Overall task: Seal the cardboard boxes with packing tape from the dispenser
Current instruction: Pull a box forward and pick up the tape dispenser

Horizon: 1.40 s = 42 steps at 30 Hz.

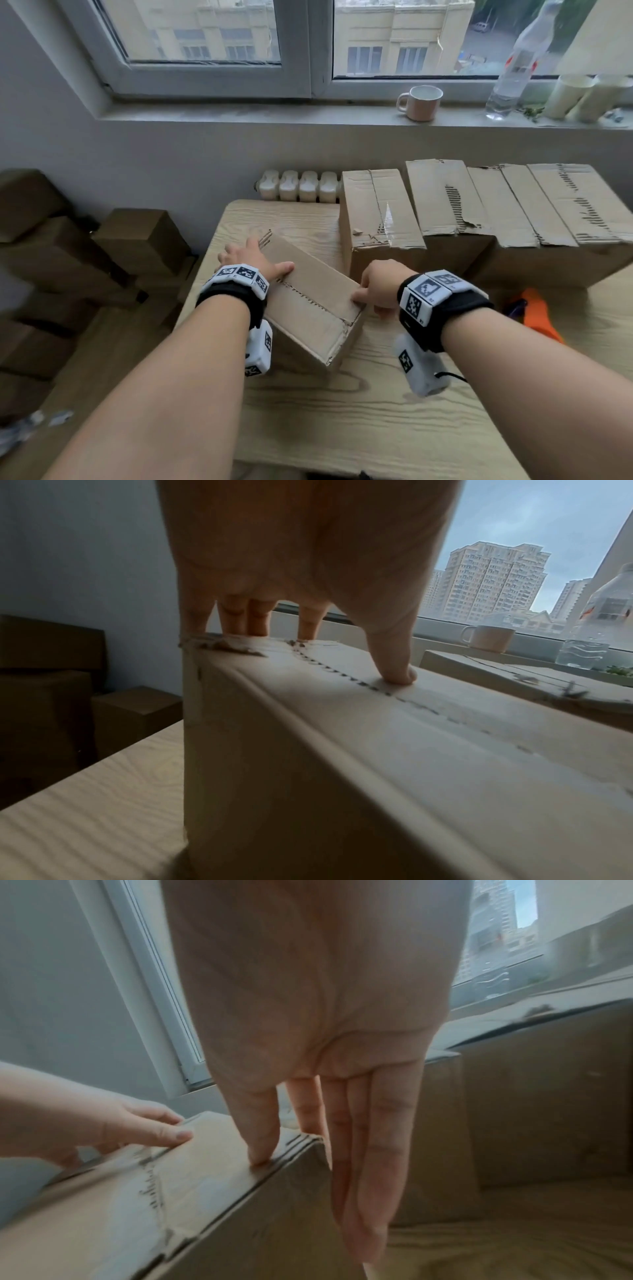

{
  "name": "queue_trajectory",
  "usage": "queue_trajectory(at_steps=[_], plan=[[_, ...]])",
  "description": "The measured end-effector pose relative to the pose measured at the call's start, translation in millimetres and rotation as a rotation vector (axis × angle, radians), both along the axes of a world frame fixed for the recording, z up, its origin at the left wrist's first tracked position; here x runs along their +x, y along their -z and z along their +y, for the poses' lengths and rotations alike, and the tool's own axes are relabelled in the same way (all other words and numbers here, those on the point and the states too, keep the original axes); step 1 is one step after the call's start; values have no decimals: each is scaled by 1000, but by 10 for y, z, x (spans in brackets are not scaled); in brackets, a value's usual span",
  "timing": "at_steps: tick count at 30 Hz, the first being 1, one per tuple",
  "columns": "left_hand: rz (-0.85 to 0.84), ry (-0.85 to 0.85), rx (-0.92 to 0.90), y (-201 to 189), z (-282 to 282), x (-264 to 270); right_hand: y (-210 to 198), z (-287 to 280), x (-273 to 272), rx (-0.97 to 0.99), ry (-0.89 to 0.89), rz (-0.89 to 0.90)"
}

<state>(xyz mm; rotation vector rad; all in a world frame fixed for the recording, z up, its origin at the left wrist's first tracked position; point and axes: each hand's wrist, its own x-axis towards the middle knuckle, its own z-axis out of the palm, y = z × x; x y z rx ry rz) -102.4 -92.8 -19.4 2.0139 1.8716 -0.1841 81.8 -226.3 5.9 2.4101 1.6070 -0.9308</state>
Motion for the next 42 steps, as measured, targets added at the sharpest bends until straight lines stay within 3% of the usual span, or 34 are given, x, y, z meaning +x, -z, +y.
queue_trajectory(at_steps=[7, 12, 16, 21, 27, 31, 37, 42], plan=[[-37, 37, -76, 38, -547, 161, 22, -511, 311, -59, 170, 157], [-88, 118, -159, 128, -915, 341, 65, -842, 640, 60, 277, 93], [-94, 233, -94, 203, -1210, 538, 120, -1076, 938, 167, 352, -6], [-100, 259, -53, 226, -1385, 787, 185, -1275, 1209, 252, 439, 7], [-86, 280, -31, 214, -1443, 1012, 313, -1418, 1515, 373, 591, 146], [-77, 302, 12, 248, -1460, 1040, 434, -1548, 1730, 348, 672, 137], [-95, 300, 75, 284, -1449, 1070, 727, -1642, 1872, 166, 715, -56], [-71, 324, 119, 314, -1430, 1138, 1032, -1726, 1814, 191, 795, -50]])
